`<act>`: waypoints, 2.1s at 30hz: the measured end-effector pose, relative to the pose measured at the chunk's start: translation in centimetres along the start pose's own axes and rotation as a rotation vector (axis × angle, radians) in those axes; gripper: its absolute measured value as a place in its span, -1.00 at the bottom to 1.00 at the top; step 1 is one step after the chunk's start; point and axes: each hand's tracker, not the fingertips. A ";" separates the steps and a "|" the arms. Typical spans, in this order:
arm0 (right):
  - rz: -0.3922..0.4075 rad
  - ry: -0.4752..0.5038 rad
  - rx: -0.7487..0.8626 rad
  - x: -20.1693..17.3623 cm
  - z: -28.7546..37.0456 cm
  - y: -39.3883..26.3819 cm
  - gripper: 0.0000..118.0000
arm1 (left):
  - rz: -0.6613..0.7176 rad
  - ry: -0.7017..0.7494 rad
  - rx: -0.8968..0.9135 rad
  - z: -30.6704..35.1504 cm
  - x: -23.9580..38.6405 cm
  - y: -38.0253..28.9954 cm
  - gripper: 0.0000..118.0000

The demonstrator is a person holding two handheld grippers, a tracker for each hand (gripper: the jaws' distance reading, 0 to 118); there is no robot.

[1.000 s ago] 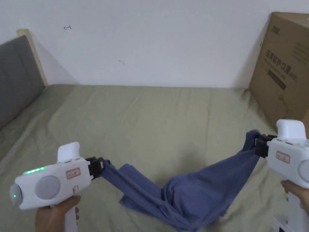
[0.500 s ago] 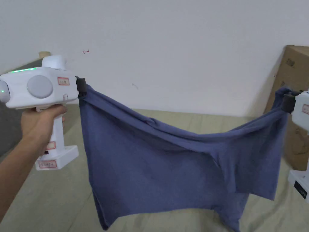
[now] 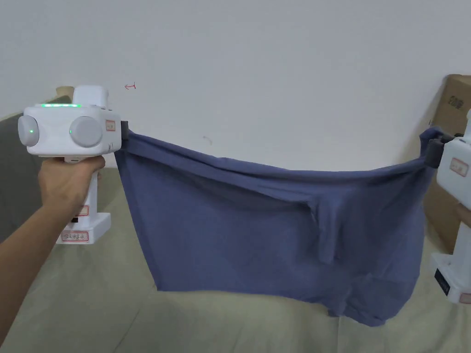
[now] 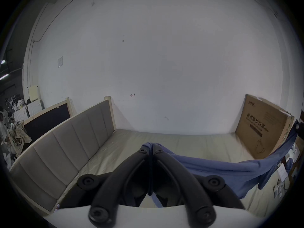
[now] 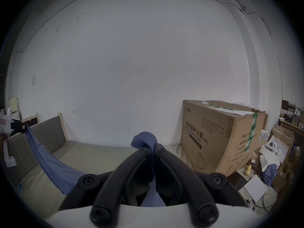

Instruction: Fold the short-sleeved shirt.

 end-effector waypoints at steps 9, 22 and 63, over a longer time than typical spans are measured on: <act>0.001 0.023 -0.118 -0.7 0.9 -9.5 -0.95 | 0.017 -0.018 -0.127 0.2 -0.5 -9.9 -0.97; -0.072 0.003 -0.339 1.1 15.0 -22.2 -0.95 | 0.042 -0.042 -0.350 12.6 -4.6 -27.5 -0.97; -0.099 0.019 -0.293 0.9 26.4 -19.5 0.76 | 0.090 -0.192 -0.146 25.8 -2.0 -27.0 0.56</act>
